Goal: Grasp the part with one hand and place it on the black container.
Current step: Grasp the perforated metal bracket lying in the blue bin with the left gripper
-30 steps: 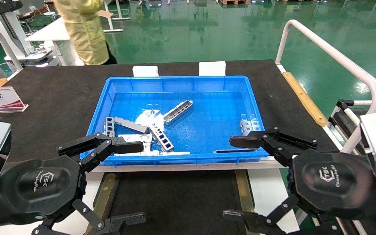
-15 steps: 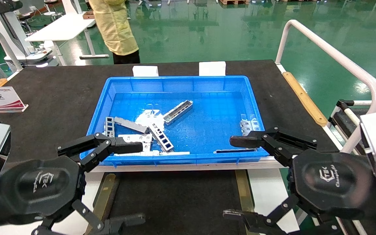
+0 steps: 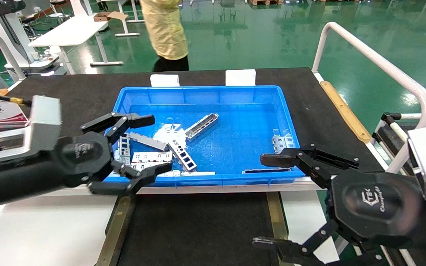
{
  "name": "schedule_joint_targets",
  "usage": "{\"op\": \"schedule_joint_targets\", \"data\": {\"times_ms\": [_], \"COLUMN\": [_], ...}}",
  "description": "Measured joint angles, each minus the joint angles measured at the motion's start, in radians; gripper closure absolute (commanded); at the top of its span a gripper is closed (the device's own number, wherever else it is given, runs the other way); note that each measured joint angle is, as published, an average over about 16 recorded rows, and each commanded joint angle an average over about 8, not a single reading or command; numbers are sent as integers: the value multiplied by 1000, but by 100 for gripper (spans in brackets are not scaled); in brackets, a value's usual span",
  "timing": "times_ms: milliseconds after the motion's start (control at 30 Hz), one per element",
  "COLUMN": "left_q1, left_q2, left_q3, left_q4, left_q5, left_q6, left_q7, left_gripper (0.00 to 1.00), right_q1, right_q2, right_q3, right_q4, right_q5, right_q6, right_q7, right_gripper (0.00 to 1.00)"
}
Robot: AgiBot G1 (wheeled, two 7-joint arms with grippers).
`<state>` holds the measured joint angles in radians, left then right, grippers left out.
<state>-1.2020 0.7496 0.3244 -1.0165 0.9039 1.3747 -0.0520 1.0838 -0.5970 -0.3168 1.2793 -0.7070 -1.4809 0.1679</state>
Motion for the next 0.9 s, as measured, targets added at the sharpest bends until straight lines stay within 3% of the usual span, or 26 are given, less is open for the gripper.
{"op": "schedule_joint_targets", "data": {"times_ms": [433, 900], "left_q1": [-180, -355], "left_q2": [196, 418], "left_q3": [61, 116], "left_q4": [430, 841], "left_q5": [134, 272], "left_q6": [-56, -378], "left_q7": [226, 433], "left_gripper": [0, 0], "right_q1": [0, 0], "right_q2": [0, 0], "right_q3": [0, -1], "right_q4": [0, 0], "right_q5": [0, 1], "right_q6": [0, 0], "right_q7": [0, 0], "right_gripper": [0, 0]}}
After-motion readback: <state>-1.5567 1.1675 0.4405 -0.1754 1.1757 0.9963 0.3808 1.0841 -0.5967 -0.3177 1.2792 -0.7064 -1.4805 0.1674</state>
